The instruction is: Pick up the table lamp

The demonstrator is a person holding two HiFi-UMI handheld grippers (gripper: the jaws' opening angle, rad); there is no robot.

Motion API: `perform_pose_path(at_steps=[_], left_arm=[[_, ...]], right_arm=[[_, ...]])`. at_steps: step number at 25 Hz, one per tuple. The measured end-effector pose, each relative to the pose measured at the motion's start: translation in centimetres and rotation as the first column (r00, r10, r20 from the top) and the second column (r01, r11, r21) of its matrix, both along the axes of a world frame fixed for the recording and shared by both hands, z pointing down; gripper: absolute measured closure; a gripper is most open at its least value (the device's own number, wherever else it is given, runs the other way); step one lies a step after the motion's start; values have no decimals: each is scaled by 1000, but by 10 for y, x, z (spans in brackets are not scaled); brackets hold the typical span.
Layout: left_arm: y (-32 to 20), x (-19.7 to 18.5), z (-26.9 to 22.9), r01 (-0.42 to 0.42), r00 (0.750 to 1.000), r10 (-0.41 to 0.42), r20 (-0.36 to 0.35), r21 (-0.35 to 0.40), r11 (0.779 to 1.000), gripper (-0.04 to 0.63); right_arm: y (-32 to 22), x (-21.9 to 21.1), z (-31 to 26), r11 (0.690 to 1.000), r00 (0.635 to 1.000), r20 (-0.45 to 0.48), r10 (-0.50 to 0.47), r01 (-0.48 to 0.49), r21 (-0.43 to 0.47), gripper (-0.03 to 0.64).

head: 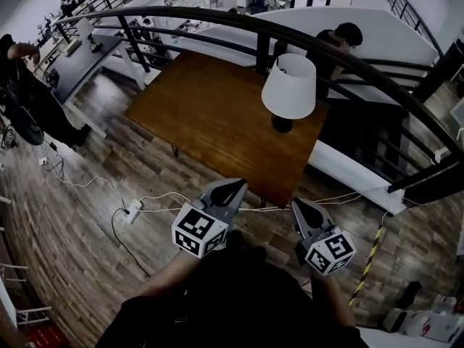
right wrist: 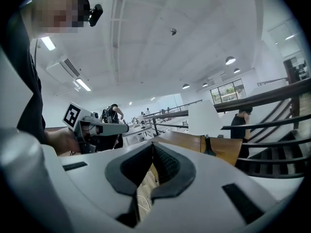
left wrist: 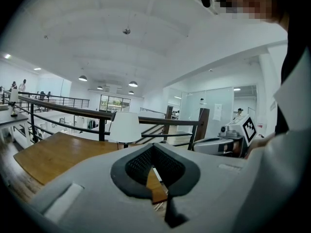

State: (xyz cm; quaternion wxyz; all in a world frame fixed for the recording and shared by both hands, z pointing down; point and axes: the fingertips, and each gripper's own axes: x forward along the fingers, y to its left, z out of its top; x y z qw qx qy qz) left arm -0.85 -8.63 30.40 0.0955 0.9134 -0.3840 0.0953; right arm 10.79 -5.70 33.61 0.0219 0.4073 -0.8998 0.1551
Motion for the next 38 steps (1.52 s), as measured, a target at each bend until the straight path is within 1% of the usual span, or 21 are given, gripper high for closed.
perform_pose_path(at_steps=[5, 8, 11, 15, 19, 23, 27, 31, 38], left_arm=[[-27, -11, -7, -37, 999, 37, 7, 40, 999, 589], [-45, -26, -3, -50, 999, 49, 14, 41, 998, 589], [-63, -40, 0, -53, 999, 53, 6, 41, 998, 589], [-85, -49, 7, -51, 999, 51, 7, 36, 998, 589], [-105, -42, 11, -63, 998, 63, 2, 31, 998, 589], [-131, -33, 24, -74, 997, 73, 15, 32, 997, 589], [-159, -25, 34, -69, 997, 68, 24, 31, 997, 589], [-184, -18, 55, -61, 997, 61, 46, 2, 998, 589], [-207, -3, 94, -61, 996, 64, 63, -60, 996, 589]], right_arm=[[-30, -18, -4, 1000, 1000, -22, 16, -16, 6, 603], [-48, -34, -4, 999, 999, -22, 34, -34, 10, 603], [-64, -48, -1, 999, 998, -41, 37, -37, 1, 603], [-84, -53, 5, 999, 998, -60, 37, -38, -14, 603], [-109, -43, 13, 998, 997, -66, 50, -52, -19, 603], [-142, -37, 33, 999, 995, -100, 28, -30, -19, 603], [-173, -32, 47, 1000, 994, -110, 18, -20, -18, 603], [-201, -33, 65, 998, 994, -113, 0, -6, -57, 601], [-224, -35, 89, 994, 992, -119, -36, 23, -107, 601]])
